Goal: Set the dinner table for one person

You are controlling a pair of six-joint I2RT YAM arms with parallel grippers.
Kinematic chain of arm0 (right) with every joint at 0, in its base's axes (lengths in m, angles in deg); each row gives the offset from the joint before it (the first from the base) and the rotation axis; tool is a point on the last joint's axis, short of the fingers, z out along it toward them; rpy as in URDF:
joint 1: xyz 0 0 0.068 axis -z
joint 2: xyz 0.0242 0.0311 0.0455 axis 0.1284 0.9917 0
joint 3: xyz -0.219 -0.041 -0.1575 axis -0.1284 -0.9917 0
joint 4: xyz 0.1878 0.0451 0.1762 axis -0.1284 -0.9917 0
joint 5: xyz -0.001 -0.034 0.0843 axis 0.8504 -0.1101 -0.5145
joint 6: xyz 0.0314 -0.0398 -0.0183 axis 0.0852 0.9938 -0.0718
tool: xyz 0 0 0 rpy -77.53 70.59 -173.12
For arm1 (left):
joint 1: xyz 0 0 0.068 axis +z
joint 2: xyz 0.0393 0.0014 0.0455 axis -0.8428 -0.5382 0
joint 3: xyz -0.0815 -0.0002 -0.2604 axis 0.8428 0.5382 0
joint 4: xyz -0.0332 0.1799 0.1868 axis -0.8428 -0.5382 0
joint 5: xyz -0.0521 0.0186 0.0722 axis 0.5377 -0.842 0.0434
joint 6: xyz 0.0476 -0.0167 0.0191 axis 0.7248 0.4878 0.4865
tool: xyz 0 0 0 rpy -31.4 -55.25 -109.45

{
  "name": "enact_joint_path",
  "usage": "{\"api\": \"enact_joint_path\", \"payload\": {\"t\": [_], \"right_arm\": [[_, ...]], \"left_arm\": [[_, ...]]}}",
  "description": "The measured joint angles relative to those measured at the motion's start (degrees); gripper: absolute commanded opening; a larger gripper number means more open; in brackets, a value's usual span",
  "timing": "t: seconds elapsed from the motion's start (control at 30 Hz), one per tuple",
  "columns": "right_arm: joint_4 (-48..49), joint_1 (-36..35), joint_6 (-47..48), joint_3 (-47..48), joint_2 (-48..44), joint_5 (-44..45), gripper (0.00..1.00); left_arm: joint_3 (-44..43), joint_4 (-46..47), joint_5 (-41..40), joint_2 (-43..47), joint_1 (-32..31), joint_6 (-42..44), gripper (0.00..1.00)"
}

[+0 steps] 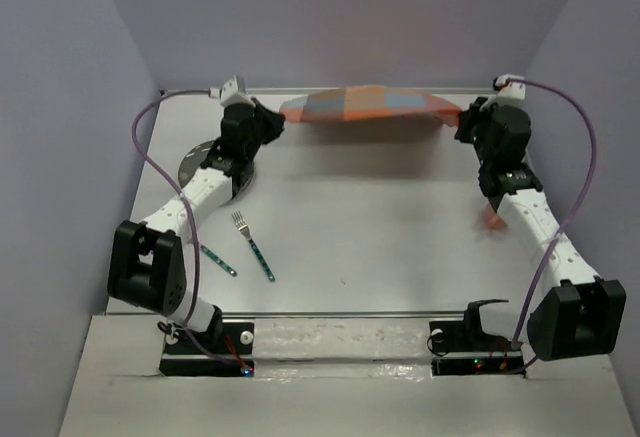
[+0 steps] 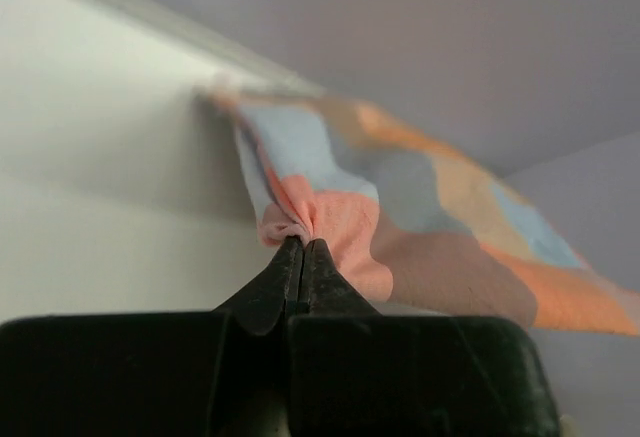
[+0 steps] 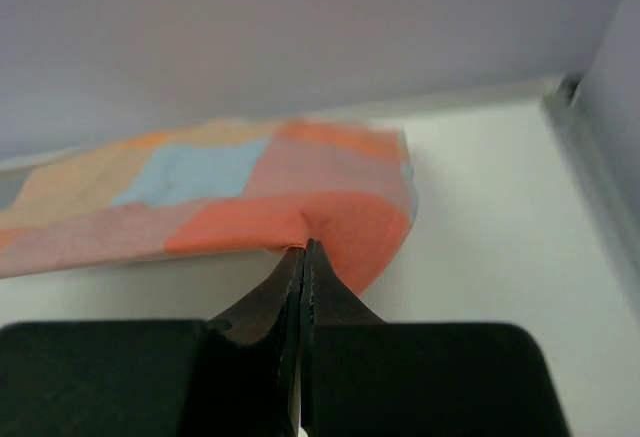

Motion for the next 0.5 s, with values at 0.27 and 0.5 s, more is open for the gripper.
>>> {"api": "enact_joint_path", "payload": {"t": [0.27, 0.5], "right_arm": [[0.20, -1.84, -12.68, -26.97, 7.67, -4.74, 0.00], [-1.05, -2.12, -19.12, -35.98, 2.78, -8.94, 0.20]], "left_arm": [[34.56, 7.23, 0.72, 3.54, 0.02, -4.76, 0.10], [49.09, 16.46, 3.98, 8.15, -0.11, -7.96, 0.27]]}}
